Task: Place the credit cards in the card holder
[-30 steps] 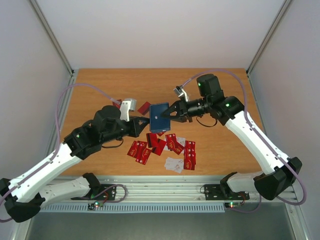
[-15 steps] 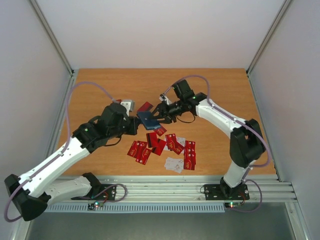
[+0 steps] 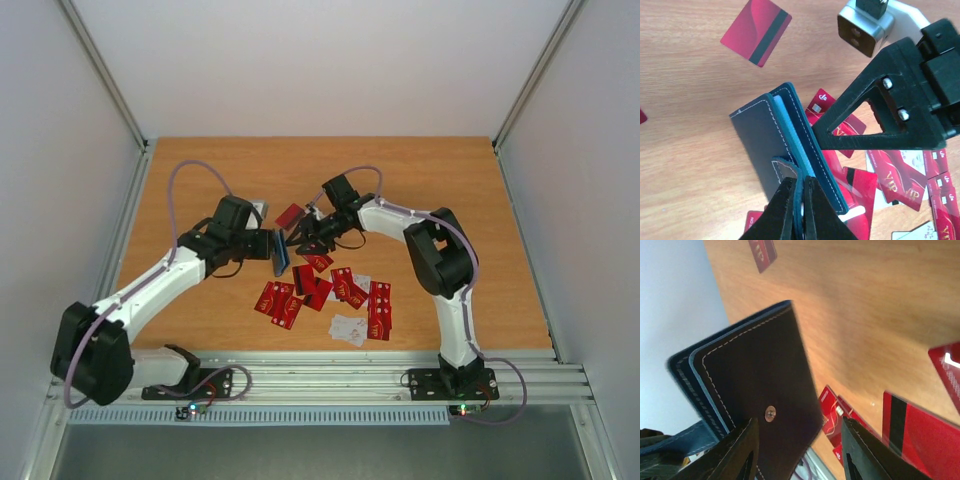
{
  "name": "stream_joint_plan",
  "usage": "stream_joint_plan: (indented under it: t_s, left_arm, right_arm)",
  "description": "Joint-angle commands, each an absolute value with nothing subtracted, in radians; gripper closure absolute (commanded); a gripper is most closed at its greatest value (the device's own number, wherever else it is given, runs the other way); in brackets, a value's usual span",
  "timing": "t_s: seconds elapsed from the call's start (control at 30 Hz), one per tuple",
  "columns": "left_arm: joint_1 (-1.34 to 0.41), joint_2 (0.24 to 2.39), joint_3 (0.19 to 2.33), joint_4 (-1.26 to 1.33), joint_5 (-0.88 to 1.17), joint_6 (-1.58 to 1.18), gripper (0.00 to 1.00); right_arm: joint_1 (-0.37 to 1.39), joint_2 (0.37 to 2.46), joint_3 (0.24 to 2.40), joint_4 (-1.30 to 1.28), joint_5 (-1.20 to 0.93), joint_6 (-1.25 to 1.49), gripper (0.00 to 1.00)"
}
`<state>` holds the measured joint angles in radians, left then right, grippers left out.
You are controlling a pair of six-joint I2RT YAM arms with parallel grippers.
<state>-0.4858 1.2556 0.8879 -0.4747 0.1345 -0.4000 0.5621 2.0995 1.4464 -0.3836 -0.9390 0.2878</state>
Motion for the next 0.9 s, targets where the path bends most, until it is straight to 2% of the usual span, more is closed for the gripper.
stream_joint_plan:
  t_s: [0.0,0.1,0.33,0.6,0.87]
  left_arm:
    - [-0.438,1.328,0.884,-0.32,0.276,-0.322,1.0]
    - [-0.429,1.352,0.901,-0.316,0.295,-0.322,1.0]
    - [-0.331,1.365,0.854,-0.372,0.35,-0.305,1.0]
    - [-0.221,1.3,0.74,-0.363,0.382,-0.278,1.0]
    - [-0.188,1.345,0.761,-0.451,0.286,-0.281,1.0]
  right_arm:
    - [0.573,2.134,1.534,-0.385,-0.954,0.258,0.54]
    - [0.574,2.142,1.566,-0.451,-0.937,0.212,0.54]
    - [0.574,2.119,1.597,-0.669,-0.745,0.079,0.54]
    - [0.574,2.112,1.58,-0.647,-0.805,0.074,0.55]
    - [0.61,2.119,1.596,-0.617,-0.819,0.087,0.55]
